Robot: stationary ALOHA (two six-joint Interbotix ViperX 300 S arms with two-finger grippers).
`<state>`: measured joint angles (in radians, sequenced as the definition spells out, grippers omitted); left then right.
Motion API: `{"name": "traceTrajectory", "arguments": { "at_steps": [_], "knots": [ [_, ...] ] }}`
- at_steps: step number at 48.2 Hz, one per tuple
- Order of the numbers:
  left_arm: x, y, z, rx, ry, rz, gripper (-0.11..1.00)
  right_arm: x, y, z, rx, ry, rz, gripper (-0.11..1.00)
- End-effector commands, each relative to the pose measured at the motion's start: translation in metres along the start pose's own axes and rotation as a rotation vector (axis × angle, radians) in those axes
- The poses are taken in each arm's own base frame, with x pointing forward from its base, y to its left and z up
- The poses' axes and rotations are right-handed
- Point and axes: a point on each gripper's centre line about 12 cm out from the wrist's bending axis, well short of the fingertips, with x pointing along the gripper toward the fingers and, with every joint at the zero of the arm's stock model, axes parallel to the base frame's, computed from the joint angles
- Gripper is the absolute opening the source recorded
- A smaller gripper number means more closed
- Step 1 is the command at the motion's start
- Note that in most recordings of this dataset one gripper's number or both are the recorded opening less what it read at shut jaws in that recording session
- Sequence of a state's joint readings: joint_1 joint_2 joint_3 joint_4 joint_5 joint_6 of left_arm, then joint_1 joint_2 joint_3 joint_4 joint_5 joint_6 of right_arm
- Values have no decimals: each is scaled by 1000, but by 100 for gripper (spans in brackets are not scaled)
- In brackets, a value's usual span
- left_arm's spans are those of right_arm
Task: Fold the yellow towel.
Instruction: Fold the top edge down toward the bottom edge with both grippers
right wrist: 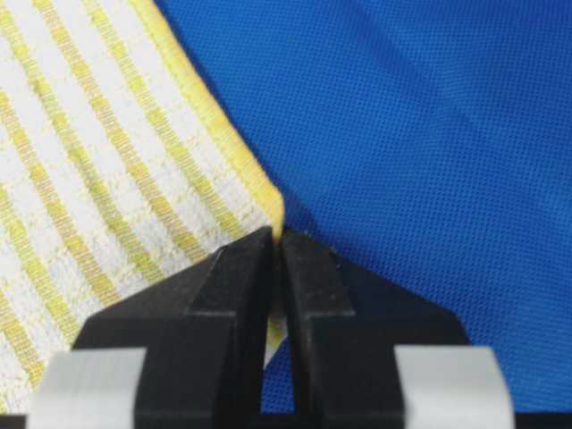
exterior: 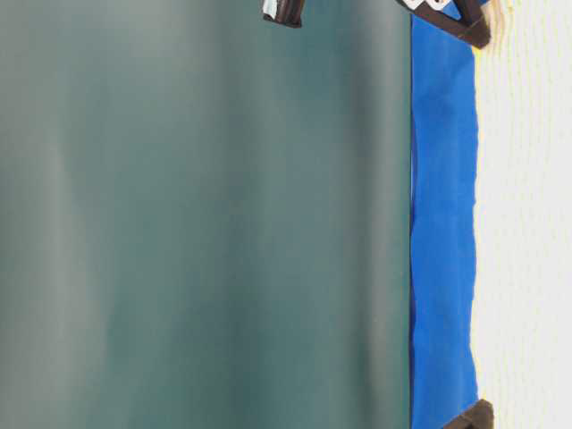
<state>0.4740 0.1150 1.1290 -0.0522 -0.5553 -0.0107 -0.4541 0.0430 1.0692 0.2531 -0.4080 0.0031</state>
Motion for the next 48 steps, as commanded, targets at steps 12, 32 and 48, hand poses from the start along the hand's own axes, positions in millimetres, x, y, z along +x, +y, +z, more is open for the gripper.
{"name": "traceTrajectory", "arguments": {
  "at_steps": [12,32,48],
  "knots": [
    [-16,-12,13,10,-28,-35,6,-19,5,25,10,-82,29,4],
    [-27,-14,26,12,-56,-44,6,-31,7,33,15,-103,42,4],
    [-45,-39,32,63,-108,-125,6,-45,28,25,-16,-85,111,4]
  ]
}}
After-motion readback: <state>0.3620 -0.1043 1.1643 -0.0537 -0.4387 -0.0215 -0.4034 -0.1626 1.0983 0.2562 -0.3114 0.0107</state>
